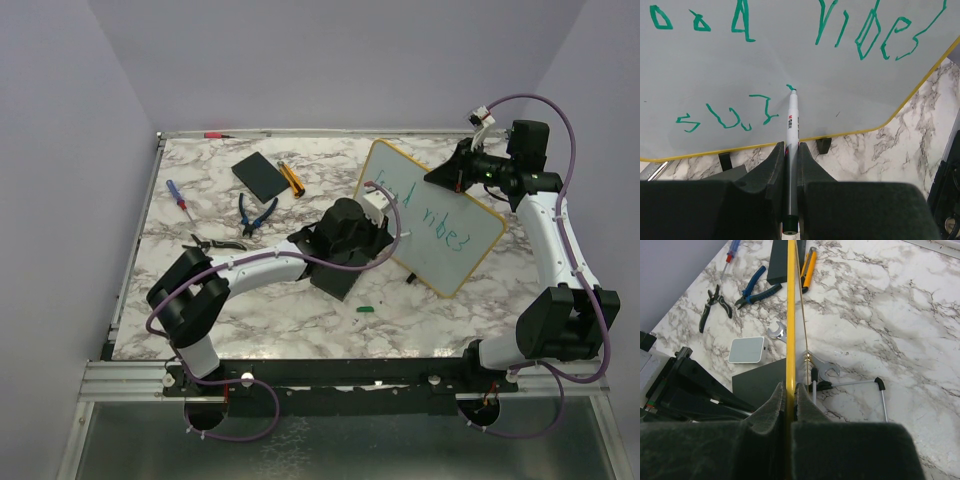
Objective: Write a sentence on the whiteboard
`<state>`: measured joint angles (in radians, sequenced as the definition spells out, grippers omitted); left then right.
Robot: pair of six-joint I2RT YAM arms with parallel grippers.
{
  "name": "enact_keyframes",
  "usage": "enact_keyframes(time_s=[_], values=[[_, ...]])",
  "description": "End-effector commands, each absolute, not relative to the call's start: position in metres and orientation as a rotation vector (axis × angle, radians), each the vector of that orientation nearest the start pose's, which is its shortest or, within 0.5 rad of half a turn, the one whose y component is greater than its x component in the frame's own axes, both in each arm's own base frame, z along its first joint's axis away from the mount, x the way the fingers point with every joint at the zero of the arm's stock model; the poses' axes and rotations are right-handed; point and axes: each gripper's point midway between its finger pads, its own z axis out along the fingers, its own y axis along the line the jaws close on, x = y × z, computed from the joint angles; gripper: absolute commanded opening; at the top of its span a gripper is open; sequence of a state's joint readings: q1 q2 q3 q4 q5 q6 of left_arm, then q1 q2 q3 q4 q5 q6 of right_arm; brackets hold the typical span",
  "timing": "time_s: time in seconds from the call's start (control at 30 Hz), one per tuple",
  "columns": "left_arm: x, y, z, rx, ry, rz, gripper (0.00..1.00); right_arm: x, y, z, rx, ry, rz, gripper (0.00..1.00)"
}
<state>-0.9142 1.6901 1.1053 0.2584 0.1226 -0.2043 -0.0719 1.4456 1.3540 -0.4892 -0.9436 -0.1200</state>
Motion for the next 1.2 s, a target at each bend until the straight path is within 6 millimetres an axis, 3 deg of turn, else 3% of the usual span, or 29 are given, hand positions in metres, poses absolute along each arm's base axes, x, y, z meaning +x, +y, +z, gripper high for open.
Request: enact_keyframes(time_s=[0.0, 0.67, 0.93, 1.17], values=[[0.289, -0.433, 0.178, 0.788, 1.802, -0.863, 0.00, 0.358, 0.122, 0.262, -0.571, 1.978, 0.976, 0.01], [0.280, -0.411, 0.125, 0.757, 1.928, -0.796, 0.00, 0.357, 0.122, 0.262, -0.570, 1.978, 0.978, 0.01], [0.284, -0.418, 0.129, 0.766, 1.909, -0.802, 0.00, 0.357, 0.122, 0.262, -0.570, 1.978, 0.976, 0.01], [0.288, -0.425, 0.145, 0.764, 1.871, -0.818, 0.00, 0.358, 0.122, 0.262, -0.571, 1.977, 0.978, 0.01]])
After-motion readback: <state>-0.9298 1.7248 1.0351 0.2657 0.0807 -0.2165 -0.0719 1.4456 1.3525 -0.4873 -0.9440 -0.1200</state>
